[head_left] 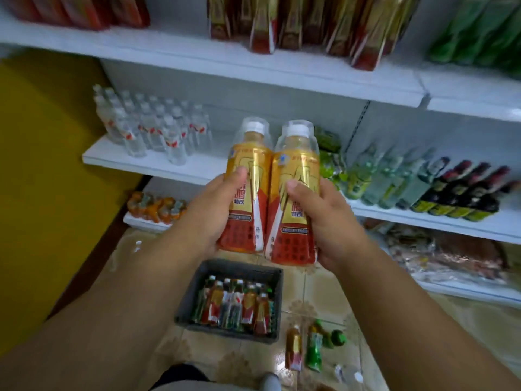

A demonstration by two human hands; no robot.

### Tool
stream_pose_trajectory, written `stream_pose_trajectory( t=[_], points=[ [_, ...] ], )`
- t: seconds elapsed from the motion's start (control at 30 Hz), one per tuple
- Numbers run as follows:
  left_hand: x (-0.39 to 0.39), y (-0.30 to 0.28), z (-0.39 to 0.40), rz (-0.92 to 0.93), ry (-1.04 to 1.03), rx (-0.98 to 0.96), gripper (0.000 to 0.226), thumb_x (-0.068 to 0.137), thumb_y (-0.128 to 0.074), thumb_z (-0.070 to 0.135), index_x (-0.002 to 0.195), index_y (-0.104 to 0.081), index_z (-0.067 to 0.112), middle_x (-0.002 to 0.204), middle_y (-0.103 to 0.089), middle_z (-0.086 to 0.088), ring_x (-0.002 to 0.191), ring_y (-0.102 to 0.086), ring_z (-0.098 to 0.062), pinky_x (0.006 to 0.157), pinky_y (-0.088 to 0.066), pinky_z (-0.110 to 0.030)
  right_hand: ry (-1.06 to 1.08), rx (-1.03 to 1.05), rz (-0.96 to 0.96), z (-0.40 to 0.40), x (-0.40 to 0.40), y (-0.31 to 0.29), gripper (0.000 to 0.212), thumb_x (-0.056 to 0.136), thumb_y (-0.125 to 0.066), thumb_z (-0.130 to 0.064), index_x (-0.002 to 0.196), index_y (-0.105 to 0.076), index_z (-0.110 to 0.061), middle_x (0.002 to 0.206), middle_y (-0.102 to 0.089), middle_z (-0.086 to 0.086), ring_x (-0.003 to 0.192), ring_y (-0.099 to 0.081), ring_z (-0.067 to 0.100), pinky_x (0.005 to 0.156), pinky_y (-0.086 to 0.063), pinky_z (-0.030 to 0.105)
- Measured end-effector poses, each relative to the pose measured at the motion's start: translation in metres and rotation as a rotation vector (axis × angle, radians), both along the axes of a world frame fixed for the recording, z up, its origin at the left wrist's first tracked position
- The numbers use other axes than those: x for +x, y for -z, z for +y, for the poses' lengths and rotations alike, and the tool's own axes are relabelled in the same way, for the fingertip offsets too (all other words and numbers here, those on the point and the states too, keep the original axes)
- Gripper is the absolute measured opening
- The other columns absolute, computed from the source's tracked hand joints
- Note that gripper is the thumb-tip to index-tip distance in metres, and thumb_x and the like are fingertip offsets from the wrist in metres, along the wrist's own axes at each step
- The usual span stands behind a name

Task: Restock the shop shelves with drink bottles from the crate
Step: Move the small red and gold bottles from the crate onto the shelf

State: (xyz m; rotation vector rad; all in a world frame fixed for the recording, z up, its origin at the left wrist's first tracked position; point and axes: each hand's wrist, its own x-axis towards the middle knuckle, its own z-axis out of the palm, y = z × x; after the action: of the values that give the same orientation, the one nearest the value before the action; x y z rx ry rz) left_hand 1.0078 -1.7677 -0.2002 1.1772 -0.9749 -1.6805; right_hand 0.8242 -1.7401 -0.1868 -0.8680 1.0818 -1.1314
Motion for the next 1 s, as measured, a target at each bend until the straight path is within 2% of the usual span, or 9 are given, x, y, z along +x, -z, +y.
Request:
stream_pose_trajectory(
  t=[0.2, 0.37, 0.43, 0.5, 0.6, 0.63, 0.7, 0.8, 1.0],
  points=[
    [0.005, -0.030, -0.008, -0.060, -0.011, -0.097, 0.054, 0.086, -0.059, 0.060, 0.121, -0.068, 0.021, 0.112, -0.077, -0.012, 0.103, -0.074, -0.033, 0.096, -0.055, -0.058, 0.017, -0.050, 0.003, -0.004, 0.005, -0.030, 0.052, 0.081, -0.073, -0.035, 0.127, -0.059, -0.015, 0.107, -0.075, 0.015, 0.095, -0.075, 0.035, 0.078, -0.061, 0.055],
    [0.024, -0.039, -0.025, -0.101, 0.001, -0.117, 0.061, 0.084, -0.062, 0.063, 0.126, -0.065, 0.018, 0.112, -0.076, -0.013, 0.102, -0.074, -0.034, 0.095, -0.055, -0.060, 0.058, -0.044, 0.076, -0.013, 0.026, -0.041, 0.048, 0.078, -0.072, -0.041, 0.121, -0.061, -0.023, 0.103, -0.077, 0.008, 0.090, -0.076, 0.027, 0.070, -0.063, 0.044],
    [0.030, -0.041, -0.033, -0.108, 0.020, -0.134, 0.059, 0.086, -0.060, 0.063, 0.125, -0.066, 0.019, 0.110, -0.077, -0.013, 0.101, -0.075, -0.034, 0.092, -0.056, -0.058, 0.072, -0.046, 0.115, -0.017, 0.032, -0.045, 0.048, 0.077, -0.072, -0.043, 0.120, -0.060, -0.026, 0.103, -0.077, 0.005, 0.090, -0.077, 0.025, 0.074, -0.062, 0.047],
    [0.035, -0.040, -0.042, -0.119, 0.056, -0.163, 0.054, 0.089, -0.057, 0.064, 0.121, -0.068, 0.022, 0.106, -0.078, -0.010, 0.096, -0.076, -0.031, 0.082, -0.061, -0.051, 0.092, -0.057, 0.153, -0.021, 0.036, -0.047, 0.047, 0.078, -0.072, -0.043, 0.120, -0.061, -0.026, 0.103, -0.077, 0.004, 0.091, -0.076, 0.023, 0.079, -0.062, 0.049],
    [0.043, -0.046, -0.058, -0.137, 0.100, -0.231, 0.049, 0.083, -0.057, 0.068, 0.109, -0.073, 0.029, 0.098, -0.080, -0.004, 0.088, -0.078, -0.024, 0.063, -0.062, -0.030, 0.151, -0.077, 0.226, -0.031, 0.046, -0.054, 0.050, 0.076, -0.073, -0.049, 0.119, -0.061, -0.028, 0.104, -0.077, 0.002, 0.092, -0.076, 0.021, 0.086, -0.060, 0.052],
    [0.046, -0.049, -0.063, -0.141, 0.102, -0.247, 0.045, 0.084, -0.058, 0.068, 0.107, -0.073, 0.032, 0.098, -0.080, -0.003, 0.087, -0.078, -0.022, 0.063, -0.062, -0.029, 0.166, -0.093, 0.257, -0.033, 0.050, -0.057, 0.053, 0.074, -0.074, -0.056, 0.119, -0.062, -0.029, 0.105, -0.077, 0.001, 0.093, -0.076, 0.020, 0.087, -0.059, 0.052],
    [0.055, -0.053, -0.074, -0.125, 0.128, -0.271, 0.039, 0.088, -0.060, 0.064, 0.110, -0.073, 0.034, 0.101, -0.079, -0.004, 0.091, -0.077, -0.024, 0.075, -0.061, -0.040, 0.191, -0.140, 0.313, -0.039, 0.060, -0.060, 0.059, 0.070, -0.073, -0.067, 0.116, -0.063, -0.032, 0.106, -0.076, -0.003, 0.095, -0.075, 0.017, 0.088, -0.059, 0.050],
    [0.066, -0.051, -0.085, -0.094, 0.149, -0.284, 0.045, 0.085, -0.059, 0.062, 0.115, -0.071, 0.032, 0.107, -0.078, -0.007, 0.096, -0.076, -0.028, 0.089, -0.057, -0.050, 0.209, -0.179, 0.364, -0.045, 0.071, -0.061, 0.063, 0.066, -0.070, -0.077, 0.114, -0.063, -0.037, 0.106, -0.076, -0.008, 0.095, -0.074, 0.012, 0.087, -0.060, 0.047],
    [0.087, -0.068, -0.116, -0.105, 0.133, -0.382, 0.051, 0.075, -0.058, 0.075, 0.112, -0.070, 0.042, 0.105, -0.079, 0.001, 0.093, -0.077, -0.020, 0.081, -0.058, -0.043, 0.228, -0.249, 0.429, -0.079, 0.094, -0.079, 0.058, 0.068, -0.064, -0.077, 0.114, -0.057, -0.043, 0.106, -0.073, -0.015, 0.095, -0.072, 0.006, 0.089, -0.059, 0.045]
  ],
)
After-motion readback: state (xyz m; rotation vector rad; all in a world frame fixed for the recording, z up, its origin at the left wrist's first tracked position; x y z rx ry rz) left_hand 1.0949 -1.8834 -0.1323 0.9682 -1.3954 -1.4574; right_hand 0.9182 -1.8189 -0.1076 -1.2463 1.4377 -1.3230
